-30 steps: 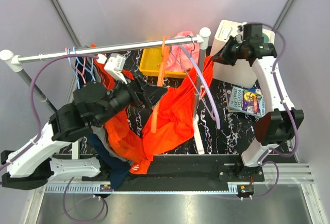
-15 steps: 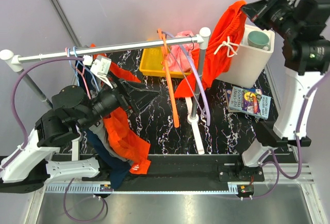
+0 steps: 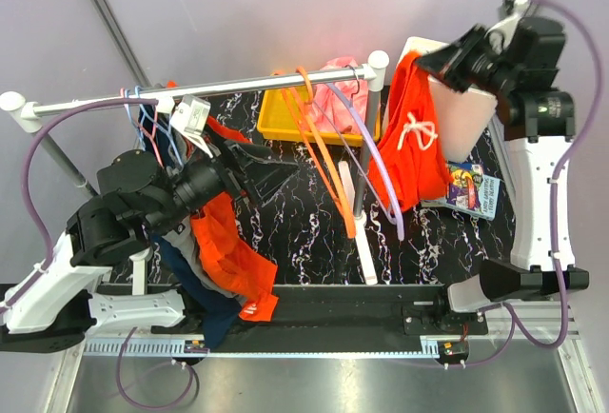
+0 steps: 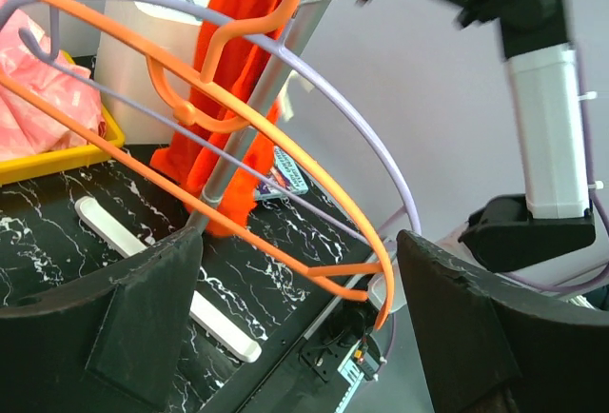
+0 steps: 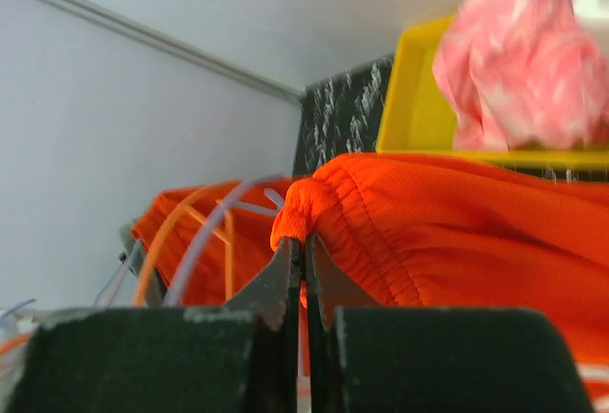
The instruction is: Remove the shorts from the hanger
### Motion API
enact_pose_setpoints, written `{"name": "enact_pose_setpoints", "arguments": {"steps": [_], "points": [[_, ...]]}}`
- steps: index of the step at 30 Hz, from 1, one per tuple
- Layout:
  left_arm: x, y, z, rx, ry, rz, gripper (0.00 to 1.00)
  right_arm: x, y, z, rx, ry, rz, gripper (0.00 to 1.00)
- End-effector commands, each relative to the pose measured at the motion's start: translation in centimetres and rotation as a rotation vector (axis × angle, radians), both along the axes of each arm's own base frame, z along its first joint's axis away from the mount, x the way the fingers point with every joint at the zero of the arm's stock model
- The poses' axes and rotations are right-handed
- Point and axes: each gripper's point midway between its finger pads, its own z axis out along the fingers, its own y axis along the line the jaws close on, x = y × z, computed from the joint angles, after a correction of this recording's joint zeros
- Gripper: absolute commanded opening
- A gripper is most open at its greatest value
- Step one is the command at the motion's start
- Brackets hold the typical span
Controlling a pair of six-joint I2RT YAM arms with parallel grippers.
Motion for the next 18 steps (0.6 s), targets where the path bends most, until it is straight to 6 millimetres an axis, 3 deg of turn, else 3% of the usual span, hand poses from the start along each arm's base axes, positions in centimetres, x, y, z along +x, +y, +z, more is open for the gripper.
{"name": "enact_pose_setpoints", "arguments": {"steps": [1,2,3,8,11,14,15,18], "points": [[-0.5,0.0,3.0,-0.059,-0.061,-0.028,0.86,-1.7,1.2,-3.3,0.069,0.05,0.07,0.0],[-0.4,0.0,3.0,-0.06,-0.059,-0.021,0.87,-1.5,1.0,-5.1,0.062,0.083,0.056,0.0],[-0.4,0.2,3.2,-0.071,-0.052,-0.014,0.87,-1.2,0.9,-8.7,0.053,0.169,0.049,0.0],[-0.3,-0.1,2.9,-0.07,-0.049,-0.02,0.87,-1.0,-0.8,-21.2,-0.076,0.481,-0.014,0.0],[-0.7,-0.2,3.0,-0.075,-0.041,-0.04,0.87,-2.2,-1.3,-27.8,-0.127,0.659,-0.015,0.0],[-0.5,0.4,3.4,-0.085,-0.044,-0.015,0.88,-3.3,-1.7,-31.1,-0.185,0.765,0.014,0.16],[-0.4,0.5,3.5,-0.086,-0.048,-0.008,0.88,-3.7,-2.0,-31.5,-0.218,0.776,0.031,0.33],[-0.4,0.5,3.7,-0.072,-0.072,-0.013,0.88,-4.6,-2.8,-32.3,-0.282,0.809,0.018,0.6]]}}
